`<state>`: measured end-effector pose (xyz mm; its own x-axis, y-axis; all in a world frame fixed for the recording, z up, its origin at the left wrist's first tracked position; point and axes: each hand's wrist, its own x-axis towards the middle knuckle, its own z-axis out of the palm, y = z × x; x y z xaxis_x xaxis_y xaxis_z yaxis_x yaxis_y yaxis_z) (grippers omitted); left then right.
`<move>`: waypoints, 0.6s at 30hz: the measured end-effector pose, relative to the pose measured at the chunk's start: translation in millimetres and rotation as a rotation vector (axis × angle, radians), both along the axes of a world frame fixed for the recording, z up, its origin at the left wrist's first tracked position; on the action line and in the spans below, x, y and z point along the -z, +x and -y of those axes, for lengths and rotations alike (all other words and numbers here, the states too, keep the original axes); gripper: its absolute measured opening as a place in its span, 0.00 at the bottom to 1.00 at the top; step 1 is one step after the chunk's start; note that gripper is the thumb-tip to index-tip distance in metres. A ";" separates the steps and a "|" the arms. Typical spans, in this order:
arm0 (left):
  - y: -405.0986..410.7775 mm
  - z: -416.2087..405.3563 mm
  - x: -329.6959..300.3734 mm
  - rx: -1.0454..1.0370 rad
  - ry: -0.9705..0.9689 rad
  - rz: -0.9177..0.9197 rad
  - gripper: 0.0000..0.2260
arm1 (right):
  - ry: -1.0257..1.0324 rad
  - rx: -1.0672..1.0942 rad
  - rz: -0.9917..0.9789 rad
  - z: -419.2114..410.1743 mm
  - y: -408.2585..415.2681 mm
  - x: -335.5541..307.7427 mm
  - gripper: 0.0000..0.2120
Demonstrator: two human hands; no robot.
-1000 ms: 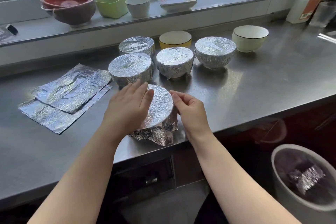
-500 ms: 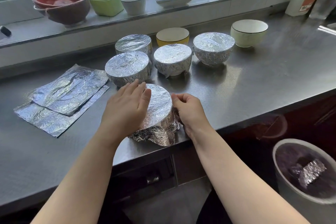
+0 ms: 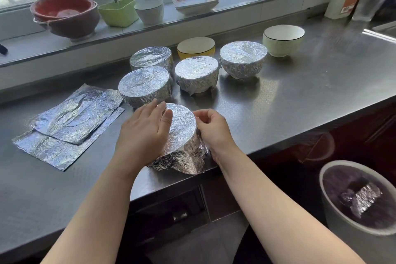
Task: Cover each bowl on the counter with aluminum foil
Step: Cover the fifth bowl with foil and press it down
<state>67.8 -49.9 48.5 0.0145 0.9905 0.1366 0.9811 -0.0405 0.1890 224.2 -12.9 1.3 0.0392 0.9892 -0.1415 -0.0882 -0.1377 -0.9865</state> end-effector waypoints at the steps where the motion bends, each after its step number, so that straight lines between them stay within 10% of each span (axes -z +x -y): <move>1: -0.2 -0.2 0.8 -0.003 0.002 -0.005 0.36 | 0.000 0.002 0.008 -0.6 0.1 -0.6 0.04; 13: -3.2 -3.0 1.6 -0.003 -0.009 -0.020 0.38 | 0.100 -0.178 0.501 -8.8 14.5 -8.1 0.10; 18: -4.1 -2.9 2.8 -0.005 -0.006 -0.012 0.37 | 0.160 0.072 0.163 -4.7 37.8 -26.6 0.17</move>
